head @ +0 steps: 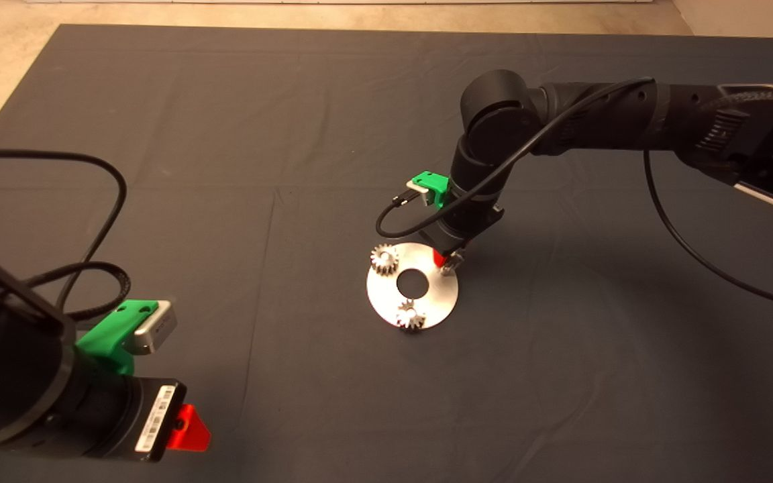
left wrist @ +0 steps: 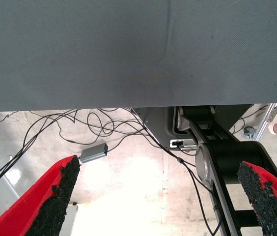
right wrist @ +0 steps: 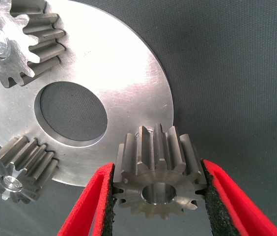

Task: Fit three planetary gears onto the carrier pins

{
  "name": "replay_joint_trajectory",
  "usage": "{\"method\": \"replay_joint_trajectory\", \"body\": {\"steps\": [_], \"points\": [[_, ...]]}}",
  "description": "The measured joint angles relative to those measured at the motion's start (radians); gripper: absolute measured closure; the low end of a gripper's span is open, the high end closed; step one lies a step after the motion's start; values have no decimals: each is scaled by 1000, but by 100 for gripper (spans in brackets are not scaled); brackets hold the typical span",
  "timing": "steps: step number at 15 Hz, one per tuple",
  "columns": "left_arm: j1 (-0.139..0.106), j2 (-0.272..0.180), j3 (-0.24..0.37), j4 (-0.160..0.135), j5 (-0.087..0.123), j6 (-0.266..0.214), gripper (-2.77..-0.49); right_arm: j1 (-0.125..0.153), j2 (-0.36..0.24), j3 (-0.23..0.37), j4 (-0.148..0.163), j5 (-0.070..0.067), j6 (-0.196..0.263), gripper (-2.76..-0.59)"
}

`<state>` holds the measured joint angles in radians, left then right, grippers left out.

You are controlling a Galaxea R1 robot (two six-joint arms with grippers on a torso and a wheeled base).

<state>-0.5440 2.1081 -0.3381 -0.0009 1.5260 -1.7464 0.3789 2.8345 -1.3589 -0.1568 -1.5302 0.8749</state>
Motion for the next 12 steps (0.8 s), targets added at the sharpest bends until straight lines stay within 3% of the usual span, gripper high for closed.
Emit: {"method": "replay_joint_trajectory", "body": {"steps": [10,12], "points": [[0,0,0,0,0,0,-233,-8,-10,18,21,0,-2,-108],[0,0,0,0,0,0,-233,-13,-18,24,23,12,-2,-108]]}}
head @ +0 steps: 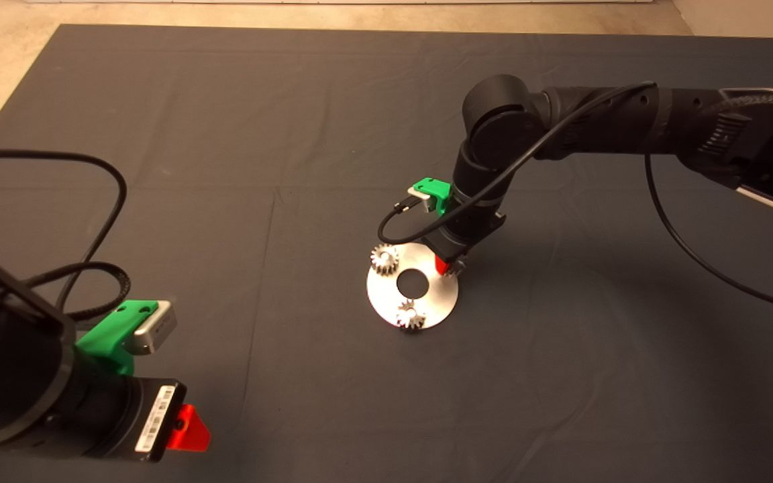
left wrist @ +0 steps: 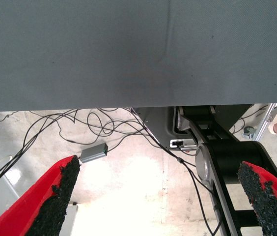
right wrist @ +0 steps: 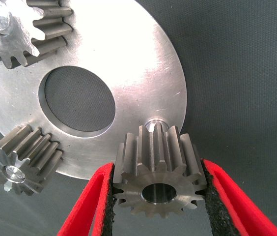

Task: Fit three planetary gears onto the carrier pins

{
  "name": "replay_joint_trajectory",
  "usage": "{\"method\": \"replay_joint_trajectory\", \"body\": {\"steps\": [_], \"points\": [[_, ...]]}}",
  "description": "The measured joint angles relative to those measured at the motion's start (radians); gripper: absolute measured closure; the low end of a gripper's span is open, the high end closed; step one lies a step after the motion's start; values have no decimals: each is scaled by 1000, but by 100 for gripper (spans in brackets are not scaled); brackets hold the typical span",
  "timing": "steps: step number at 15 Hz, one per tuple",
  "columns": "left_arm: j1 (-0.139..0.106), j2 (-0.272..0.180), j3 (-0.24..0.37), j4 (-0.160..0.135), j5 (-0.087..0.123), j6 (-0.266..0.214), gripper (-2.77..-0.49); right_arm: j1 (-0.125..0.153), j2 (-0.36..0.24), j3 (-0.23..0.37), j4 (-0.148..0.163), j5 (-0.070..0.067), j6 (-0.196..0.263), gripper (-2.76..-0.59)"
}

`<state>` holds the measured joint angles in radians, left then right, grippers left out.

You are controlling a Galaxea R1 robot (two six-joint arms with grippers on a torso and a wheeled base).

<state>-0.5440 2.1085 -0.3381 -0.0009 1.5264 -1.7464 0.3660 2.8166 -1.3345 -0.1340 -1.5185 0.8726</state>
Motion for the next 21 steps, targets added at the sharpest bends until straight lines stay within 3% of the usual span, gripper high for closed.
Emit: {"method": "replay_joint_trajectory", "body": {"steps": [9,14,21], "points": [[0,0,0,0,0,0,-233,-3,-11,16,0,2,0,-108],[0,0,0,0,0,0,-233,-9,18,16,0,-31,-27,-108],[0,0,0,0,0,0,-233,-14,31,16,0,-32,-49,-108]]}}
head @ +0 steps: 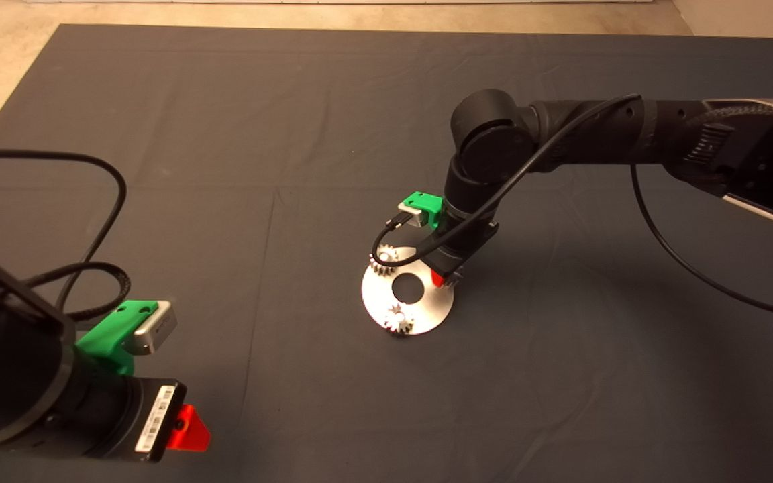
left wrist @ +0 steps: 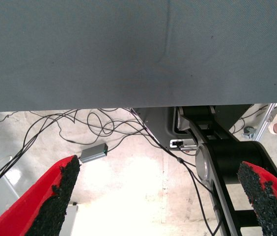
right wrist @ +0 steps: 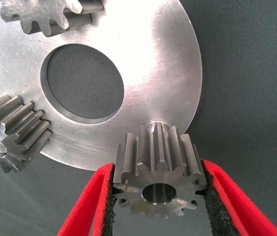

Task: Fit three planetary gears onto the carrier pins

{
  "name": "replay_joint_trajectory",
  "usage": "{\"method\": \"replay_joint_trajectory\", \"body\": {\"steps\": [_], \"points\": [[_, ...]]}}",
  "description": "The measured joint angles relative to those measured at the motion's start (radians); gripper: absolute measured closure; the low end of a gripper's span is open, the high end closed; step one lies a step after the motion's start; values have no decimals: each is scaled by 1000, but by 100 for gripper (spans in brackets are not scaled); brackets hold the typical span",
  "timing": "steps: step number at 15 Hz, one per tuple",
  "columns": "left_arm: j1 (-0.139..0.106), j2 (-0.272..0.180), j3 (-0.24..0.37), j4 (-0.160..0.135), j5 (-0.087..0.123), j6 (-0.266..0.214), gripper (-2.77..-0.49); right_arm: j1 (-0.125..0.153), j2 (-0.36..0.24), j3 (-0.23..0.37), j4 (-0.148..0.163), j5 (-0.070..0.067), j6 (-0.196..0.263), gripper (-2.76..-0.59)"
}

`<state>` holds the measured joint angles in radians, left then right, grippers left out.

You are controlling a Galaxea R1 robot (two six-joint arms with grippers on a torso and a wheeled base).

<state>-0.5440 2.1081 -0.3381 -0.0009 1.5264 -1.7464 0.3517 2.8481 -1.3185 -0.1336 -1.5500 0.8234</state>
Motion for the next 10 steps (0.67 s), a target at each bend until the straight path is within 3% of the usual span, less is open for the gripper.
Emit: {"method": "replay_joint_trajectory", "body": {"steps": [10], "points": [[0,0,0,0,0,0,-233,0,-6,0,1,12,-7,-117]]}}
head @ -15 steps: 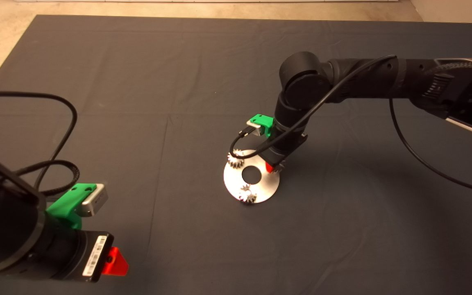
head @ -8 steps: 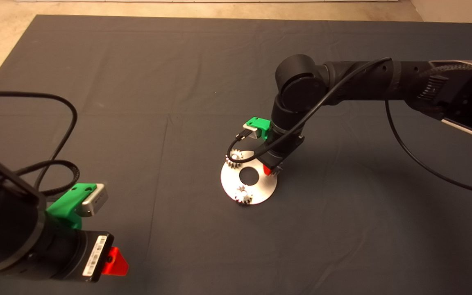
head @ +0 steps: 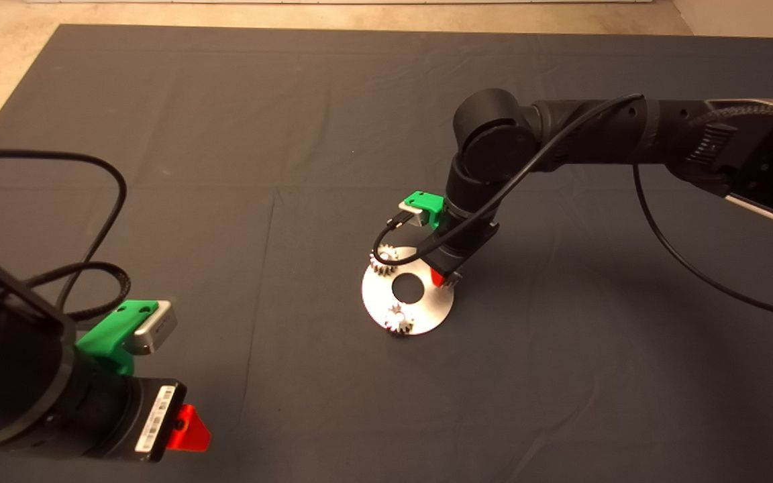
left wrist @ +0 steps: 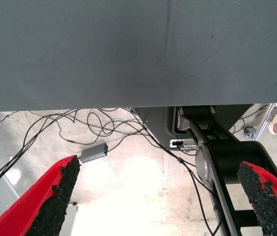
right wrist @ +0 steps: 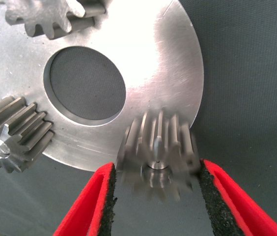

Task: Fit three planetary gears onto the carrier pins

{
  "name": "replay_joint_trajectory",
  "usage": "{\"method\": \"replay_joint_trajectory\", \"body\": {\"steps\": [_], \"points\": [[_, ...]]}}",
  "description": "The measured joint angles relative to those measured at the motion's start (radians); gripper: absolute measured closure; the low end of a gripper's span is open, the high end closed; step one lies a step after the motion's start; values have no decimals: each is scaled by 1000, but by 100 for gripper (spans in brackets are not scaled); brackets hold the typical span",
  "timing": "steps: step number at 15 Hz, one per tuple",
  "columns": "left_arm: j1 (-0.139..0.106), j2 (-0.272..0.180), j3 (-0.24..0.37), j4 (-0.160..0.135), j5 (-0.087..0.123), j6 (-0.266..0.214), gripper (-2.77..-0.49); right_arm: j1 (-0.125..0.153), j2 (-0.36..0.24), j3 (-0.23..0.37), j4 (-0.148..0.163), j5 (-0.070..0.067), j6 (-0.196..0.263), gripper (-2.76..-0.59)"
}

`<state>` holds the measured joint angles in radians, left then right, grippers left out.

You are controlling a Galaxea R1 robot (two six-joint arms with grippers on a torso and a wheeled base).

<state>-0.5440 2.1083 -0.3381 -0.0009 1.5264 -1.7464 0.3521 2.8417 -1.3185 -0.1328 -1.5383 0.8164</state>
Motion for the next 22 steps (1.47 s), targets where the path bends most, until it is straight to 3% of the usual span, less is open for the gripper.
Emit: {"method": "replay_joint_trajectory", "body": {"steps": [7,8,11,13,15,17,20,22], "points": [[0,0,0,0,0,0,-233,2,-16,1,3,9,0,-145],[0,0,0,0,0,0,-233,7,-29,4,4,9,0,-157],[0,0,0,0,0,0,-233,50,-91,44,5,9,0,-172],[0,0,0,0,0,1,-233,89,-152,110,8,9,27,-174],[0,0,0,0,0,5,-233,103,-227,221,10,10,98,-189],[0,6,0,0,0,7,-233,105,-306,397,15,7,195,-190],[0,53,0,0,0,9,-249,111,-443,686,27,14,451,-202],[0,102,0,0,0,9,-262,111,-597,847,49,15,615,-218]]}}
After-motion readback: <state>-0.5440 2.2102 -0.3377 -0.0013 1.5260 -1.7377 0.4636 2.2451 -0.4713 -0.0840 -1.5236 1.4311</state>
